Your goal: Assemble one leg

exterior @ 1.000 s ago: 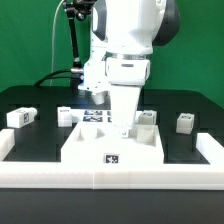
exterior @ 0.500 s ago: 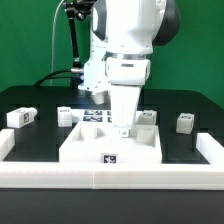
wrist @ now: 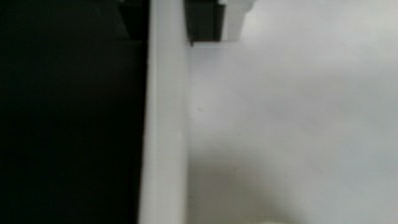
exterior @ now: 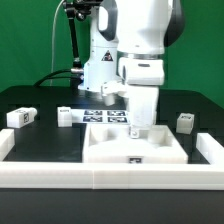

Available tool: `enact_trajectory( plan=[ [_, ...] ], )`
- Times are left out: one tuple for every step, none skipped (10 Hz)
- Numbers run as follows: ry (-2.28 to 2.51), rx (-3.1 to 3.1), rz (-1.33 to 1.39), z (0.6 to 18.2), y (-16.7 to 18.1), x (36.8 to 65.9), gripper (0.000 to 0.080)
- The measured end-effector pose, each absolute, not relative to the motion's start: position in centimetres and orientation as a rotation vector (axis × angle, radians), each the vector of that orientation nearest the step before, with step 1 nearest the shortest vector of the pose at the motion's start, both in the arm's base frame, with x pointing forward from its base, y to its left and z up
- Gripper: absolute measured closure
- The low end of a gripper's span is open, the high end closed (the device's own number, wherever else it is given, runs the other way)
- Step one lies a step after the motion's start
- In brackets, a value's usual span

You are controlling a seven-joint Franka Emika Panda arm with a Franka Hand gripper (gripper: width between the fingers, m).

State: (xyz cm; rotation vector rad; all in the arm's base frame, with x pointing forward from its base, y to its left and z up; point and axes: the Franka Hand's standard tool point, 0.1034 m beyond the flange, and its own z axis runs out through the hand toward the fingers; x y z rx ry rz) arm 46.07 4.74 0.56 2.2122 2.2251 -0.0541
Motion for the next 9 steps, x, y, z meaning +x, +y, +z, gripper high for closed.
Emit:
enact_trajectory(
  plan=[
    [2.224,2.214,-0.055,0.6,4.5,46.1,0.0742],
    [2.221,2.216,-0.055,0.6,4.4,46.1,0.0742],
    [2.228,2.211,-0.061,0.6,4.5,46.2,0.0742],
    [2.237,2.204,-0.066,0.6,5.0,46.7,0.0742],
    [2.244,2.195,-0.049,0.6,6.3,47.3,0.0742],
    [2.256,2.182,-0.049,0.6,7.2,47.9,0.0742],
    [2.261,2.174,-0.057,0.6,7.8,48.5,0.0742],
    [2.259,2.179,-0.072,0.6,7.9,48.9,0.0742],
    [2.209,2.225,-0.071,0.6,8.2,49.1,0.0741]
  ],
)
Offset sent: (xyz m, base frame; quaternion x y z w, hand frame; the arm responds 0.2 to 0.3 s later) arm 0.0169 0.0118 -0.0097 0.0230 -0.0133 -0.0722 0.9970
